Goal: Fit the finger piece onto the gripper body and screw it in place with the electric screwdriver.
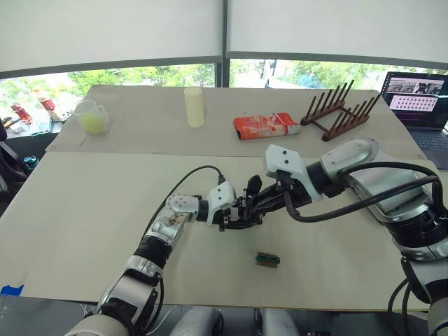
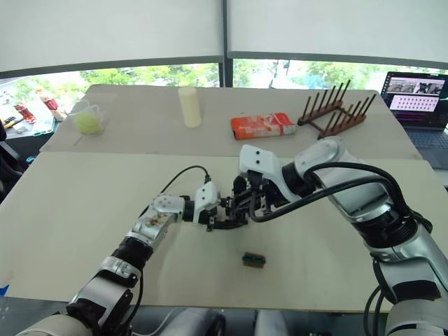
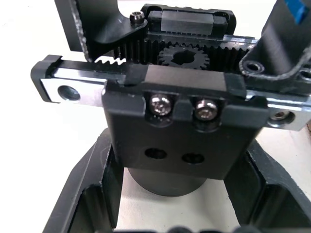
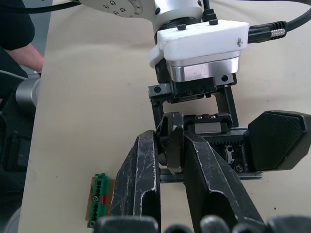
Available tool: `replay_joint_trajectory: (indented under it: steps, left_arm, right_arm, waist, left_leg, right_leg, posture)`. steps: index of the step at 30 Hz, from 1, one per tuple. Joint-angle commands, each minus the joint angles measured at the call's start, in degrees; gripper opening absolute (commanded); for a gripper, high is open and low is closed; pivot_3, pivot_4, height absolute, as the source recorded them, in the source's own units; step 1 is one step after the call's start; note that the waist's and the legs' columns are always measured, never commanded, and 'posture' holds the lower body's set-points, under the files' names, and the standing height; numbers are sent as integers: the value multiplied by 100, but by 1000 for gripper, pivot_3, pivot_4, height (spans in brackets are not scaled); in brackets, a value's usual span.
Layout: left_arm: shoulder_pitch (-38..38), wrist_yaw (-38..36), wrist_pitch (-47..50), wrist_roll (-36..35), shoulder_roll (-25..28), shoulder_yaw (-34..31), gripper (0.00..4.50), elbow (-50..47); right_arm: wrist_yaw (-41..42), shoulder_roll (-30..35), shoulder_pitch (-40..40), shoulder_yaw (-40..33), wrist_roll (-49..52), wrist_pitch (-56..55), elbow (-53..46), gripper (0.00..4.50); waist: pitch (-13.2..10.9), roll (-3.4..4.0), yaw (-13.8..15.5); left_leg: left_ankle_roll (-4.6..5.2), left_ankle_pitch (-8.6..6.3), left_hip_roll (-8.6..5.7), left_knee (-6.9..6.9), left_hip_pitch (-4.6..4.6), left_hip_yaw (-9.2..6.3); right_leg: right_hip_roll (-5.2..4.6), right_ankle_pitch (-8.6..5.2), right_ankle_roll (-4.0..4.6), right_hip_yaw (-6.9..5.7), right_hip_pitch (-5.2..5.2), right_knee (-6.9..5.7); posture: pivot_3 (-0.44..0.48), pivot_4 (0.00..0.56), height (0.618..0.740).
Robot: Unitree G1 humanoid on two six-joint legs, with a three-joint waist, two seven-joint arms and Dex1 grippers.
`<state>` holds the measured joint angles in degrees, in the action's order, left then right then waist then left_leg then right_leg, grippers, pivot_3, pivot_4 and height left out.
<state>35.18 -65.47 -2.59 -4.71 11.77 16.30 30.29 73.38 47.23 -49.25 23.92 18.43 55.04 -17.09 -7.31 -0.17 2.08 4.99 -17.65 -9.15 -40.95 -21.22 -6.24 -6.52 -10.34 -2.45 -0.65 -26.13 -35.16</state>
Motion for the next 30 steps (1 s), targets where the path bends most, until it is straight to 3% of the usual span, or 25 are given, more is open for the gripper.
replay_joint_trajectory:
  steps: [1, 17, 23, 30]
  left_arm:
    - [100, 44, -19, -174, -56, -137, 2306, -189]
    - [62, -38, -19, -185, -22, -109, 2306, -255]
    - [103, -60, -19, -179, -34, -109, 2306, -213]
    - [73, -50, 3, -178, -46, -117, 2306, -255]
  right_arm:
    - [-24, 144, 258, 363, -175, 78, 218, 293]
    - [684, 4, 171, 611, -533, -1188, 947, 293]
    - [775, -245, -88, 690, -695, -1202, 1230, 293]
    - [837, -243, -139, 578, -458, -742, 785, 293]
  waist:
    - [0, 0, 6]
    - [0, 0, 3]
    - [2, 0, -4]
    - [2, 0, -5]
  left_leg:
    - [0, 0, 0, -1, 1, 0]
    - [-3, 0, 3, -1, 5, 0]
    - [-3, 0, 4, 0, 9, 1]
    - [-3, 0, 3, 1, 8, 0]
  right_leg:
    - [0, 0, 0, 0, 1, 0]
    - [2, 2, 0, 2, 2, -4]
    - [3, 2, 0, 2, 5, -4]
    - [3, 2, 0, 2, 1, -5]
  posture:
    - [0, 150, 740]
    - [0, 150, 740]
    - [0, 150, 740]
    - [0, 150, 740]
